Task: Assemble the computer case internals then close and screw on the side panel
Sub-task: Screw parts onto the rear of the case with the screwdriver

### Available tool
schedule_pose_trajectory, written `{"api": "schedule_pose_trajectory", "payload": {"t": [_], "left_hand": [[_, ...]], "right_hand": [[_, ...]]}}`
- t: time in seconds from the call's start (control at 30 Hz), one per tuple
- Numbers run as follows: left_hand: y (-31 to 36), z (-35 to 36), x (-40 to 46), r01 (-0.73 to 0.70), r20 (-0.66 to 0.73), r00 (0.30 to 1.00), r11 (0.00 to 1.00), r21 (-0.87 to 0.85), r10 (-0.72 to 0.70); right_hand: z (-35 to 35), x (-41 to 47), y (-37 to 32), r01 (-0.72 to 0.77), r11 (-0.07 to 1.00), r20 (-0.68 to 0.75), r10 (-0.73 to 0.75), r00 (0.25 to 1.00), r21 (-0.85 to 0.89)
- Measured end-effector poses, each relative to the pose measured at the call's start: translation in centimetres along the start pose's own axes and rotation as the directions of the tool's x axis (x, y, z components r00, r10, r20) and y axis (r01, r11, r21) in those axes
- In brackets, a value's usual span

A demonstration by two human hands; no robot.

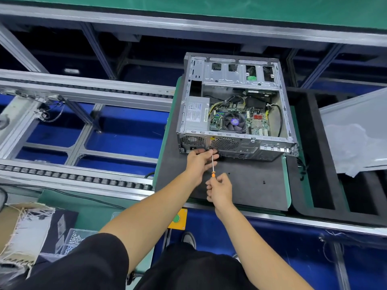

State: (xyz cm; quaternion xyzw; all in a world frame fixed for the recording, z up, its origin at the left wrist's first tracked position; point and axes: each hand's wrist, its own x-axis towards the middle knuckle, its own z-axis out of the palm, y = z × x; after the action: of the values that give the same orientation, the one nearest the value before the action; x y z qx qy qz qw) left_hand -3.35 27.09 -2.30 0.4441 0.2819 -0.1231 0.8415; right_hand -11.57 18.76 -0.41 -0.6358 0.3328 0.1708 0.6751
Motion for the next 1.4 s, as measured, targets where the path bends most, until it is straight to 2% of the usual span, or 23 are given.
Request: {"api": "schedule_pose_trajectory", "payload": {"t": [0.73, 1.0, 1.4], "left_hand": [[-0.2, 0.0, 0.1, -0.052, -0.015, 0.998, 0.997, 0.049, 0.053], [-0.4, -0.3, 0.2, -0.076, -0.063, 0.995, 0.997, 0.034, 0.078], [-0.4, -0.1, 0.2, -0.041, -0.054, 0.998, 0.997, 0.064, 0.045]], "right_hand": [[0.2, 0.4, 0.7, 0.062, 0.998, -0.040, -0.062, 0.997, -0.022], [0.2, 0.7, 0.9, 0.077, 0.995, -0.035, -0.080, 0.996, -0.063], [0.2, 0.9, 1.2, 0.063, 0.998, -0.054, -0.064, 0.996, -0.015]]}}
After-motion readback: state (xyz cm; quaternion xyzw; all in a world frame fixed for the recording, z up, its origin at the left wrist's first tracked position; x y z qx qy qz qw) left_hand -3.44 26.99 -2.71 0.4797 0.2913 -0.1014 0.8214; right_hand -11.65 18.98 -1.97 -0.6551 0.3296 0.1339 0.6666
